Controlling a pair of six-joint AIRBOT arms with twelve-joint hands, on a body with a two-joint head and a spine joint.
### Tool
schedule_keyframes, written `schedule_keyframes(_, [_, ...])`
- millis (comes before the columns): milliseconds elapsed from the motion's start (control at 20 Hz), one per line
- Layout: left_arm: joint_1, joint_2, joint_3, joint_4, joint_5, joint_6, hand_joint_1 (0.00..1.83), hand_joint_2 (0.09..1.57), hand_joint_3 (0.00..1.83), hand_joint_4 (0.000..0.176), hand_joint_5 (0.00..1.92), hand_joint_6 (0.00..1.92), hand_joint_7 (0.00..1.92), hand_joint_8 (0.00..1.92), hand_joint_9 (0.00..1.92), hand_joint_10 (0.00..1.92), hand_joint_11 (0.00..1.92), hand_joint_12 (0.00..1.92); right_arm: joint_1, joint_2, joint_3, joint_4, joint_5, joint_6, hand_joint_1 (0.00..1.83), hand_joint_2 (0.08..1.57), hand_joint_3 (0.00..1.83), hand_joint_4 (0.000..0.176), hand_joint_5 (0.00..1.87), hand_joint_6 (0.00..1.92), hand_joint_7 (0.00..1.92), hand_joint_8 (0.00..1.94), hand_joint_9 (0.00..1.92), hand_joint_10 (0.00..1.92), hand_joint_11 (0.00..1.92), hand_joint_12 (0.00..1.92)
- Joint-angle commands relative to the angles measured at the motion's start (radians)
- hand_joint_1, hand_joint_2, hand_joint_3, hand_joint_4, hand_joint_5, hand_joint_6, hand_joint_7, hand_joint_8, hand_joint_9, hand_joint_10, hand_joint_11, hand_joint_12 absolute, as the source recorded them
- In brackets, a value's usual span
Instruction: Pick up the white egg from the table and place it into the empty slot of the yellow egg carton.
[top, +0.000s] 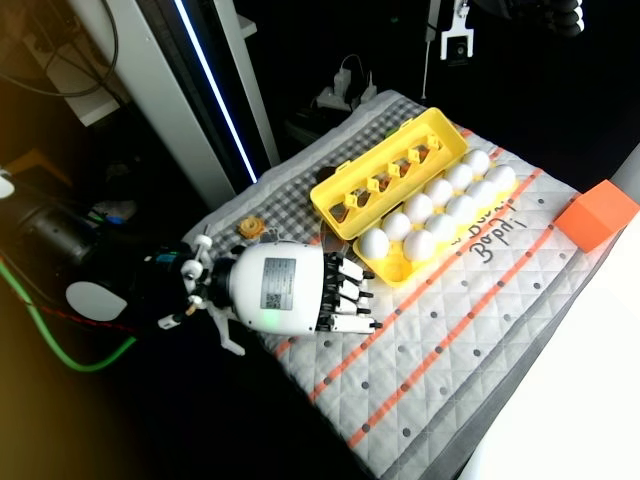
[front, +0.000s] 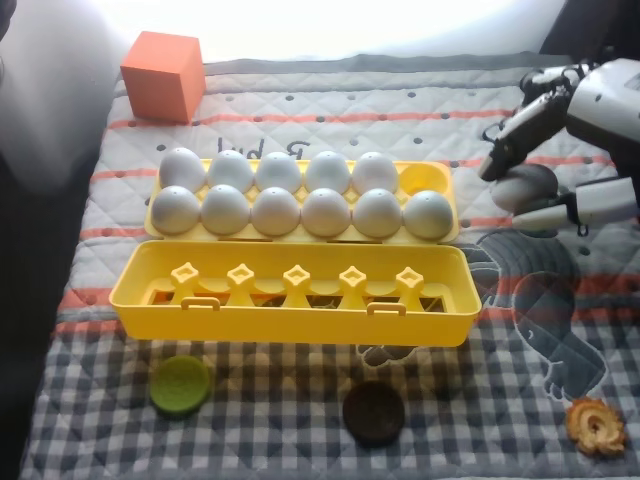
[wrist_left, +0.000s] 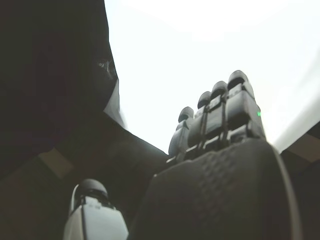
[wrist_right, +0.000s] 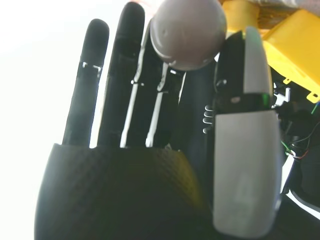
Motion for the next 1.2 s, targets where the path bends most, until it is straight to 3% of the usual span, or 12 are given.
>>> schedule_keyframes(0, [-0.006,0.002,0.0,0.006,-0.127,-0.01,0.0,0.68,0.0,0.095,0.0,0.0,0.0,0.0,0.0,0.0,0.0,0.0,0.017,0.003,0.0,0.038,0.11,0.006,1.17,1.04,0.0,0.0,1.13,0.71,1.14,0.0,1.1,0.01,0.57,1.07])
schedule_keyframes(100, [-0.006,0.002,0.0,0.006,-0.127,-0.01,0.0,0.7,0.0,0.082,0.0,0.0,0.0,0.0,0.0,0.0,0.0,0.0,0.021,0.003,0.0,0.038,0.113,0.006,1.17,1.03,0.0,0.0,1.15,0.68,1.15,0.0,1.11,0.01,0.61,1.02])
schedule_keyframes(150, [-0.006,0.002,0.0,0.006,-0.127,-0.01,0.0,0.7,0.01,0.079,0.0,0.0,0.0,0.0,0.0,0.0,0.0,0.0,0.025,0.001,0.001,0.038,0.114,0.006,1.1,0.96,0.0,0.0,1.04,0.29,1.13,0.0,1.09,0.0,0.62,0.99])
schedule_keyframes(500, [-0.006,0.003,0.0,0.006,-0.129,-0.01,0.0,0.69,0.0,0.096,0.0,0.0,0.0,0.0,0.0,0.0,0.0,0.0,0.068,-0.038,0.021,0.038,0.138,0.006,1.16,1.06,0.0,0.0,1.11,0.76,1.13,0.01,1.07,0.02,0.58,0.93])
schedule_keyframes(600, [-0.007,0.004,0.0,0.007,-0.13,-0.01,0.0,0.71,0.01,0.101,0.0,0.0,0.0,0.0,0.0,0.0,0.0,0.0,0.077,-0.051,0.028,0.039,0.144,0.006,1.24,1.05,0.0,0.026,1.09,0.76,1.16,0.69,1.12,0.01,0.66,0.93])
schedule_keyframes(650, [-0.007,0.004,0.0,0.007,-0.13,-0.011,0.0,0.71,0.01,0.099,0.0,0.0,0.0,0.0,0.0,0.0,0.0,0.0,0.081,-0.058,0.032,0.04,0.146,0.006,1.24,1.05,0.0,0.039,1.09,0.81,1.16,0.67,1.1,0.0,0.66,0.83])
schedule_keyframes(750, [-0.007,0.004,0.0,0.007,-0.131,-0.011,0.0,0.71,0.01,0.087,0.0,0.0,0.0,0.0,0.0,0.0,0.0,0.0,0.091,-0.073,0.04,0.044,0.151,0.006,1.16,1.05,0.0,0.0,1.11,0.76,1.09,0.1,1.05,0.0,0.59,0.77])
schedule_keyframes(900, [-0.007,0.004,-0.001,0.007,-0.132,-0.011,0.0,0.69,0.0,0.092,0.0,0.0,0.0,0.0,0.0,0.0,0.0,0.0,0.106,-0.098,0.055,0.046,0.157,0.013,1.13,1.08,0.0,0.0,1.05,0.86,1.09,0.01,1.05,0.0,0.63,0.79])
schedule_keyframes(1000, [-0.007,0.004,-0.001,0.007,-0.132,-0.011,0.0,0.7,0.0,0.082,0.0,0.0,0.0,0.0,0.0,0.0,0.0,0.0,0.114,-0.112,0.067,0.046,0.159,0.022,1.06,1.09,0.0,0.089,1.03,0.89,1.1,0.0,1.04,0.0,0.64,0.77])
schedule_keyframes(1050, [-0.007,0.004,-0.001,0.007,-0.132,-0.011,0.0,0.7,0.0,0.086,0.0,0.0,0.0,0.0,0.0,0.0,0.0,0.0,0.117,-0.116,0.071,0.046,0.159,0.023,1.06,1.09,0.0,0.083,1.03,0.9,1.11,0.0,1.05,0.0,0.66,0.75])
schedule_keyframes(1100, [-0.007,0.004,-0.001,0.007,-0.132,-0.011,0.0,0.7,0.0,0.085,0.0,0.0,0.0,0.0,0.0,0.0,0.0,0.0,0.119,-0.119,0.073,0.046,0.159,0.024,1.04,1.09,0.0,0.127,1.01,0.93,1.1,0.0,1.03,0.0,0.65,0.73])
schedule_keyframes(1150, [-0.007,0.004,-0.001,0.007,-0.132,-0.011,0.0,0.71,0.0,0.083,0.0,0.0,0.0,0.0,0.0,0.0,0.0,0.0,0.12,-0.122,0.075,0.046,0.159,0.024,0.95,1.03,0.0,0.0,0.95,0.39,1.09,0.0,1.03,0.0,0.65,0.72])
